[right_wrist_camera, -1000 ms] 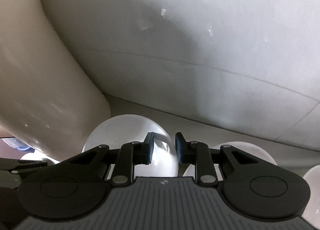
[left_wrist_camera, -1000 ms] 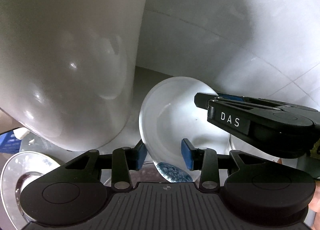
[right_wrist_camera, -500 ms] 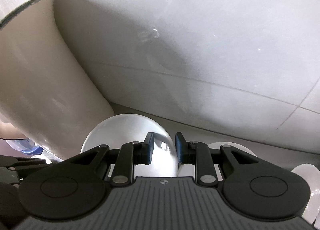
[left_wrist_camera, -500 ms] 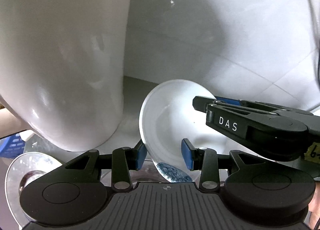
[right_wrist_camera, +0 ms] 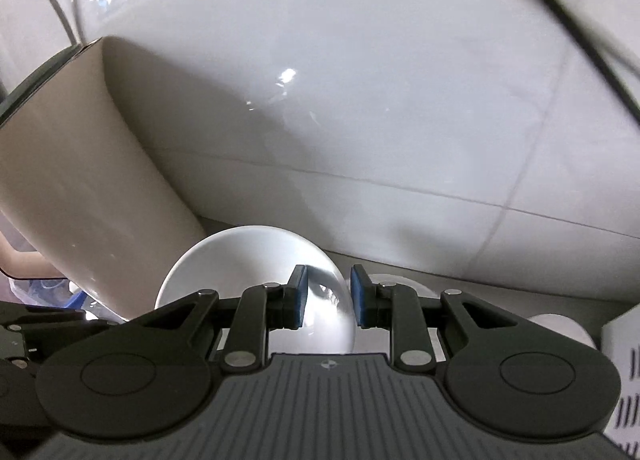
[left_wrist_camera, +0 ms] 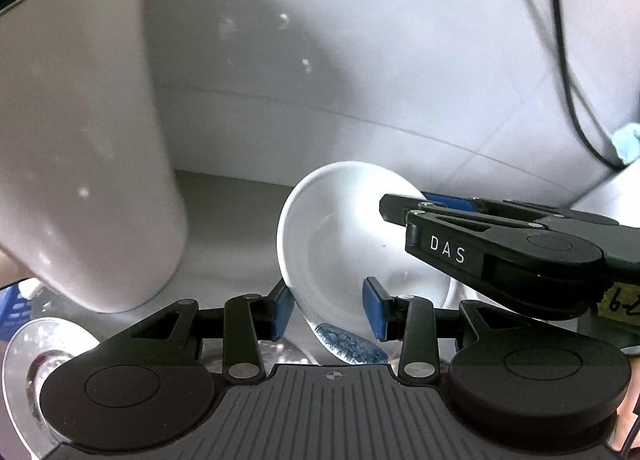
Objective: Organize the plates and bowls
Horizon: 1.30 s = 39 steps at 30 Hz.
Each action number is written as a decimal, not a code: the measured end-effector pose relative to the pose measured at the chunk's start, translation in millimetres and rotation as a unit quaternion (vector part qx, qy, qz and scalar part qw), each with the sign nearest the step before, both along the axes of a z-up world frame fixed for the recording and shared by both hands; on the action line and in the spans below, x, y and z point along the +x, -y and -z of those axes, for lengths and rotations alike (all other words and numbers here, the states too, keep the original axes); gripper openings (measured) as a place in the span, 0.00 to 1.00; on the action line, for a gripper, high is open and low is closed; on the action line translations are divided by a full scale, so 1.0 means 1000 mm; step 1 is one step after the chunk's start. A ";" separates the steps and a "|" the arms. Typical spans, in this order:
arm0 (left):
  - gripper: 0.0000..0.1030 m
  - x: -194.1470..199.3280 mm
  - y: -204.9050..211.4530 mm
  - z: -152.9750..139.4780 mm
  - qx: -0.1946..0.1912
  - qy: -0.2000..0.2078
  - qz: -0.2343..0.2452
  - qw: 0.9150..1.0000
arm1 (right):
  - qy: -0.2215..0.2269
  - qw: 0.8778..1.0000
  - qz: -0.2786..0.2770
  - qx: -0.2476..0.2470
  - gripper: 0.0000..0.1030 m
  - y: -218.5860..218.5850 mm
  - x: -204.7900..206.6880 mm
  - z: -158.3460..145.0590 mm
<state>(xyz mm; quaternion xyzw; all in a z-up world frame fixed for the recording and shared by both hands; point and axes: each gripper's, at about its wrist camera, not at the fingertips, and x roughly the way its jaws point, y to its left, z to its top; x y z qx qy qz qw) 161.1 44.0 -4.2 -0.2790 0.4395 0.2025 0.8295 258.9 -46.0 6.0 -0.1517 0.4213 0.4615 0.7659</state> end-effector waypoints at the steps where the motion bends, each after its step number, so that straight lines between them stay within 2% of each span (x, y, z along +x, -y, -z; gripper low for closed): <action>1: 1.00 0.002 0.002 0.001 0.001 0.000 0.004 1.000 | 0.001 1.000 0.003 0.000 0.27 0.002 0.002 0.000; 8: 1.00 0.017 0.008 0.013 0.004 -0.008 0.028 1.000 | 0.011 1.000 0.013 -0.002 0.27 0.021 0.017 0.003; 13: 1.00 0.024 0.008 0.025 0.002 -0.024 0.042 0.999 | 0.007 1.000 0.016 -0.010 0.27 0.024 0.026 0.019; 18: 1.00 0.027 0.007 0.032 0.002 -0.031 0.046 0.998 | 0.005 1.000 0.017 -0.014 0.28 0.024 0.032 0.032; 26: 1.00 0.041 0.008 0.043 0.002 -0.039 0.048 0.998 | 0.012 1.000 0.013 -0.015 0.28 0.027 0.035 0.035; 33: 1.00 0.042 0.034 0.026 0.017 -0.039 0.053 0.998 | 0.013 1.000 0.015 -0.010 0.28 0.045 0.025 0.028; 39: 1.00 0.046 0.047 0.027 0.037 -0.049 0.069 0.996 | 0.021 1.000 0.014 -0.006 0.28 0.049 0.021 0.026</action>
